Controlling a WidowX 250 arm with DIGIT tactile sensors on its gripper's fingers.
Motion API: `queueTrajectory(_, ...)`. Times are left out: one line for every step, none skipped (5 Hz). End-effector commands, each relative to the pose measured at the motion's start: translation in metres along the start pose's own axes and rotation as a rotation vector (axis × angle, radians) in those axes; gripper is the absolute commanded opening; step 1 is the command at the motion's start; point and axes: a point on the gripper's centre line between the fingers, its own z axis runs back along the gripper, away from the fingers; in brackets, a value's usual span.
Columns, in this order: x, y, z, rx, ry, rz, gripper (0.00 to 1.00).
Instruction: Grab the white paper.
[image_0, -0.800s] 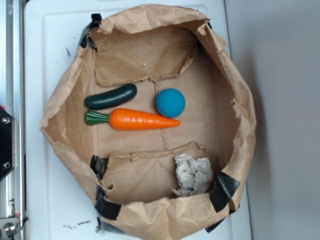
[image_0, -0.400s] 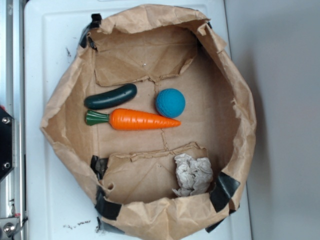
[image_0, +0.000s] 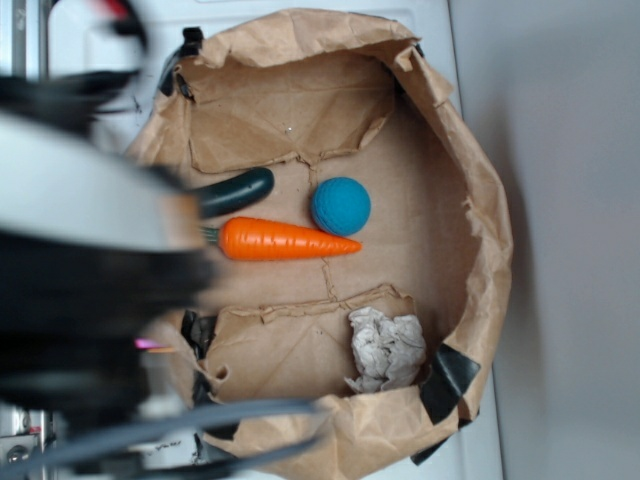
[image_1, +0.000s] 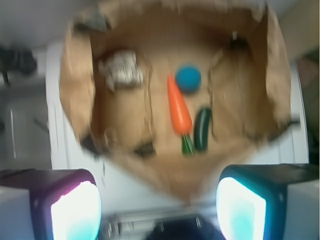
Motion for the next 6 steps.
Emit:
queueTrajectory(0.068, 0.024, -0.023, -0.090, -0.117, -0.237, 1.00)
queueTrajectory(0.062, 0.021, -0.020, -0.096, -0.168, -0.417, 1.00)
queueTrajectory(0.062, 0.021, -0.020, -0.096, -0.168, -0.417, 1.00)
queueTrajectory(0.062, 0.021, -0.020, -0.096, -0.168, -0.417, 1.00)
queueTrajectory(0.062, 0.021, -0.020, -0.096, -0.168, -0.417, 1.00)
queueTrajectory(0.054, 0.024, -0.045, -0.067, -0.222, -0.479, 1.00)
